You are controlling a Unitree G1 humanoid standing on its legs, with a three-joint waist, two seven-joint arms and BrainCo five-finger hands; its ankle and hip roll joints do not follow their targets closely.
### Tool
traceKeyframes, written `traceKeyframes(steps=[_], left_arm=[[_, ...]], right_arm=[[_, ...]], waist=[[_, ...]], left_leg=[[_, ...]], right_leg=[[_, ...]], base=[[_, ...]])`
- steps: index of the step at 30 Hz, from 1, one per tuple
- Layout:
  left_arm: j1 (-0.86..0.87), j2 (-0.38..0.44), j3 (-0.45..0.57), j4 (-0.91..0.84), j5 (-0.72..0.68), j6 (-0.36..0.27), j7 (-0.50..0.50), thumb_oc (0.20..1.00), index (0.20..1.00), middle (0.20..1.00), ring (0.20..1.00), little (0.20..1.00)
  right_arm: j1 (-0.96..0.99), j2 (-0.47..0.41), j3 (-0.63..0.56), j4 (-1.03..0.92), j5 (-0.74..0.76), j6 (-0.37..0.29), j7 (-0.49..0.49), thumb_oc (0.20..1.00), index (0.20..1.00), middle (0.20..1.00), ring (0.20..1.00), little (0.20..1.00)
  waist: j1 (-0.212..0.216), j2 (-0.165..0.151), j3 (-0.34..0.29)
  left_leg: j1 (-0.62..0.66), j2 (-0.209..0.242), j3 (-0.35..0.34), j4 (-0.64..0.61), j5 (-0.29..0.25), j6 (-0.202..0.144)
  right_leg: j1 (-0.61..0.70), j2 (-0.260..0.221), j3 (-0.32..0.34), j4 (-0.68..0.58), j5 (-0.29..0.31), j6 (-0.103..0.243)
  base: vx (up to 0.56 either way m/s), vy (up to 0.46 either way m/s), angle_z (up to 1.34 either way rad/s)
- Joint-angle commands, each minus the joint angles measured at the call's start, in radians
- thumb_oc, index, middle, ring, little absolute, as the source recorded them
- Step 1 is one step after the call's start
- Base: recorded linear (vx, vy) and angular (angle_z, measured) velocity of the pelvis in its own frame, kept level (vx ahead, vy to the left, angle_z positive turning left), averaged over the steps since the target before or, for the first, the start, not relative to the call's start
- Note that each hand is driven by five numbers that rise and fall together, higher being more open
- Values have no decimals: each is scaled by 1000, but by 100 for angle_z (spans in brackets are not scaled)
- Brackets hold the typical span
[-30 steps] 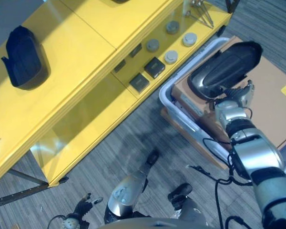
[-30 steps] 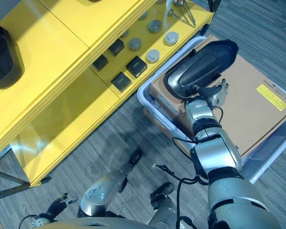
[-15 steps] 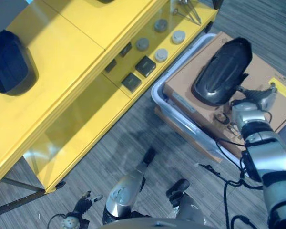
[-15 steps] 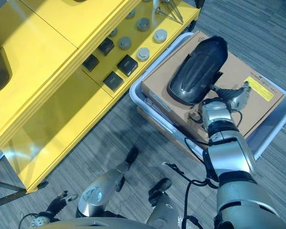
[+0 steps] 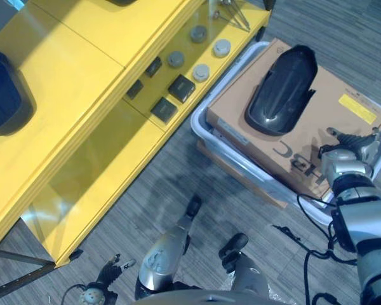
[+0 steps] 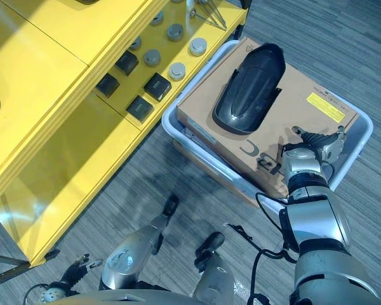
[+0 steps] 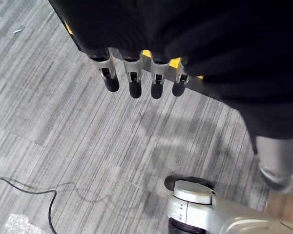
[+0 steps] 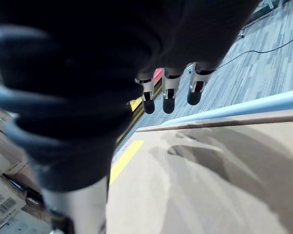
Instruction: Move parts from the plastic box to the shelf.
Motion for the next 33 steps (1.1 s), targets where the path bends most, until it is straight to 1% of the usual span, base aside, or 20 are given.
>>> traceKeyframes(steps=[1,3,6,11,13,18,30,31,32,33], left_arm=[[15,49,-6,9,-25,-8,24,1000,1000,1000,1000,1000],[15,47,-8,8,-26,-7,25,1000,1000,1000,1000,1000],[12,44,-3,9,-29,-2,21,1000,1000,1000,1000,1000],[13,35,1,15,-15,7,15,1000,1000,1000,1000,1000],[11,30,1,27,-11,1,12,1000,1000,1000,1000,1000],[6,21,-3,33,-9,1,15,1000,1000,1000,1000,1000],[-1,20,-10,25,-24,6,14,1000,1000,1000,1000,1000],[-3,20,-10,24,-26,6,12,1000,1000,1000,1000,1000],[-4,23,-10,22,-28,8,10,1000,1000,1000,1000,1000],[-4,23,-9,21,-32,10,10,1000,1000,1000,1000,1000]], right_arm=[[-14,-65,40,-86,28,-124,-42,1000,1000,1000,1000,1000],[-26,-52,31,-129,16,-160,-70,1000,1000,1000,1000,1000],[-40,-30,22,-183,-19,-172,-88,1000,1000,1000,1000,1000],[-49,6,33,-238,-48,-127,-78,1000,1000,1000,1000,1000],[-59,29,50,-222,-59,-112,-59,1000,1000,1000,1000,1000],[-63,52,69,-197,-77,-91,-47,1000,1000,1000,1000,1000],[-67,55,112,-123,-120,-35,-21,1000,1000,1000,1000,1000],[-69,54,119,-117,-139,-24,-22,1000,1000,1000,1000,1000],[-70,52,135,-109,-187,2,-16,1000,1000,1000,1000,1000],[-68,51,146,-103,-190,17,-10,1000,1000,1000,1000,1000]], waist=[[31,-27,34],[31,-25,30],[31,-22,26],[34,-16,17],[40,-11,18],[43,-6,25],[48,-1,45],[48,0,47],[50,1,49],[50,2,50]], left_leg=[[-28,6,49,47,-106,6],[-25,5,47,45,-107,5],[-21,2,46,40,-108,7],[-16,-3,44,40,-109,8],[-18,-6,42,41,-107,7],[-24,-9,41,47,-107,7],[-51,-15,39,68,-105,8],[-54,-17,38,70,-105,8],[-58,-19,37,72,-104,8],[-60,-19,39,72,-103,9]], right_leg=[[63,-68,96,-143,120,71],[65,-69,95,-144,119,72],[65,-71,94,-144,117,71],[69,-76,94,-145,117,70],[73,-80,91,-147,118,70],[67,-85,90,-142,118,69],[47,-91,92,-129,122,68],[44,-92,93,-127,122,68],[41,-92,93,-127,123,68],[41,-93,92,-127,124,69]], base=[[0,0,0],[0,0,0],[6,23,1],[20,34,1],[8,18,0],[0,0,0],[0,0,0],[0,0,0],[0,0,0],[0,0,0]])
